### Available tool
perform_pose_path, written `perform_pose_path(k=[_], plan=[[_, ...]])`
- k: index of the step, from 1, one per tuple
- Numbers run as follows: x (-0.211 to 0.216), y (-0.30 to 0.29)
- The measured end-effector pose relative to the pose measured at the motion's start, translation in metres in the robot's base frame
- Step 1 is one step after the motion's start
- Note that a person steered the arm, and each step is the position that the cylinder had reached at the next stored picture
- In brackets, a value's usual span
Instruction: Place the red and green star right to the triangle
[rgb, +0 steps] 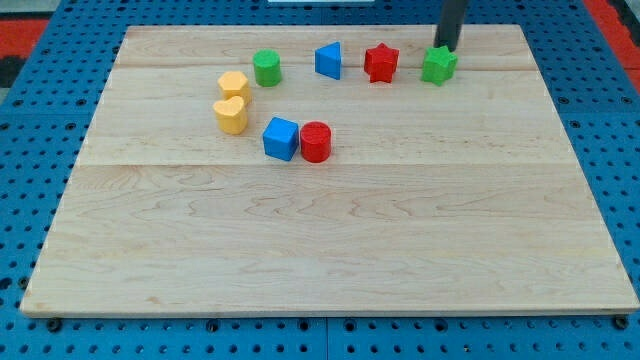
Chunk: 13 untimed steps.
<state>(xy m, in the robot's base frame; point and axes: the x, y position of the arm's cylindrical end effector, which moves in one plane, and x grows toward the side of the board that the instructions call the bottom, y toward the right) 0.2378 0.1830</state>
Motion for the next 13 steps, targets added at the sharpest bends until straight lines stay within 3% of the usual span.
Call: perform_pose_path(k=[6, 8, 10, 11, 13], plan=[[0.046, -0.003], [-0.032, 0.089], [-0.044, 0.101], [-0.037, 0.106], [0.018, 0.082]])
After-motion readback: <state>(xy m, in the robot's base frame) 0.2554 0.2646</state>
